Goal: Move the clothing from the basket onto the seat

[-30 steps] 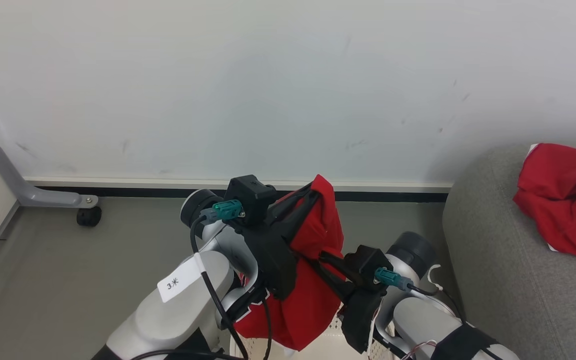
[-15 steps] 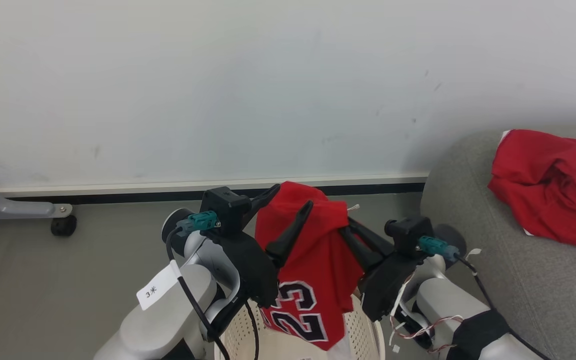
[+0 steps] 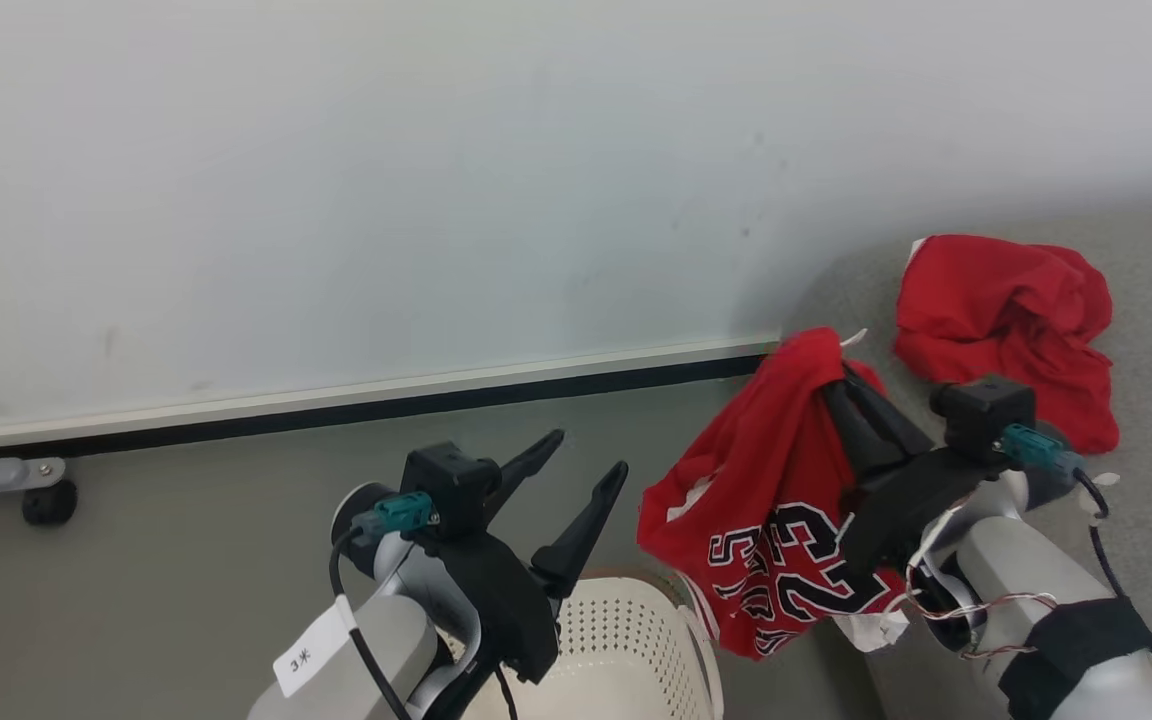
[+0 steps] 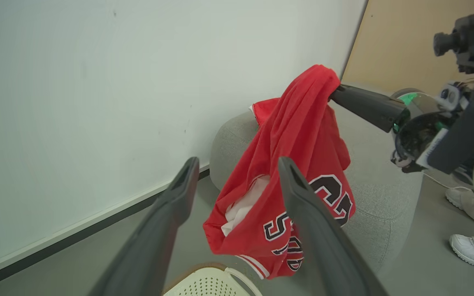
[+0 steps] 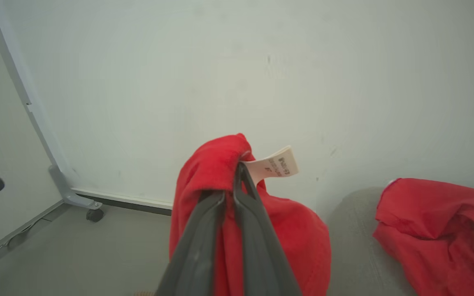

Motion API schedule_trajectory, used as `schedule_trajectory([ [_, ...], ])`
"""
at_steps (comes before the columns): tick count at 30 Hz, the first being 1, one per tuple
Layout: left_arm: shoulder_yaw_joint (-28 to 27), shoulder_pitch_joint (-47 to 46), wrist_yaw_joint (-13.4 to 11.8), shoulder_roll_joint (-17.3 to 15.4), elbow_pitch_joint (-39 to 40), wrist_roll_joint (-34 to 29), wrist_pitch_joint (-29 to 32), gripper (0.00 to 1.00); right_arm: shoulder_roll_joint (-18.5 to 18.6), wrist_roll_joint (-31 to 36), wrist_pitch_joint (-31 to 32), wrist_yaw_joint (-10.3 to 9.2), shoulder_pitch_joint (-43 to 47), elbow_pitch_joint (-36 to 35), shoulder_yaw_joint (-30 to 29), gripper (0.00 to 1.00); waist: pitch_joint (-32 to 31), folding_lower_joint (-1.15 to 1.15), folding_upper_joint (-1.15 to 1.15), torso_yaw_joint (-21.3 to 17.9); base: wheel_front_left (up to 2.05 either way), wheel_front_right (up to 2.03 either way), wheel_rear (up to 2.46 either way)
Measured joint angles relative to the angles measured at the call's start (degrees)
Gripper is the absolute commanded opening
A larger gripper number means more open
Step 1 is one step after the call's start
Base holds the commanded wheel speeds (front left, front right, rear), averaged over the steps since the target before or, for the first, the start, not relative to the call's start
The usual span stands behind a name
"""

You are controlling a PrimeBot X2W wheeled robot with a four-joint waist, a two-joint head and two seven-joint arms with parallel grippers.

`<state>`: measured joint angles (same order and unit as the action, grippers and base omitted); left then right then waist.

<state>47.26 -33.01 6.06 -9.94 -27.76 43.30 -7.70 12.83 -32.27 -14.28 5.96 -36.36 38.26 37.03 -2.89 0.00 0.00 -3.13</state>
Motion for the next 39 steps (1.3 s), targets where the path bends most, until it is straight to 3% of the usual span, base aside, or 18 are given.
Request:
schedule_trajectory([
  [10, 1.80, 4.89, 0.00, 0.20, 2.58, -0.08, -2.09, 1.00, 5.76, 0.98, -0.01, -3.47, 4.50, -7.39, -3.36, 0.00, -0.75, -0.01, 0.00, -6.00, 0.00, 0.00, 0.00],
  [25, 3.18, 7.24, -1.54, 1.44, 5.91, -1.25, -3.50, 1.00, 10.83, 3.14, -0.02, -5.53, 5.68, -16.93, -6.36, 0.00, 0.59, -0.01, 0.00, -15.38, 0.00, 0.00, 0.00],
  [32, 3.56, 6.39, -1.62, 1.45, 6.44, -2.02, -3.48, 1.00, 12.17, 3.05, -0.19, -6.47, 5.06, -19.14, -8.92, 0.00, 3.72, 0.00, 0.00, -16.33, 0.00, 0.00, 0.00],
  [39, 4.02, 5.21, -1.63, 1.11, 6.80, -3.10, -2.90, 1.00, 13.86, 3.01, -0.19, -6.45, -3.57, -16.27, -11.98, 0.00, 6.28, 0.00, 0.00, -15.28, 0.00, 0.00, 0.00],
])
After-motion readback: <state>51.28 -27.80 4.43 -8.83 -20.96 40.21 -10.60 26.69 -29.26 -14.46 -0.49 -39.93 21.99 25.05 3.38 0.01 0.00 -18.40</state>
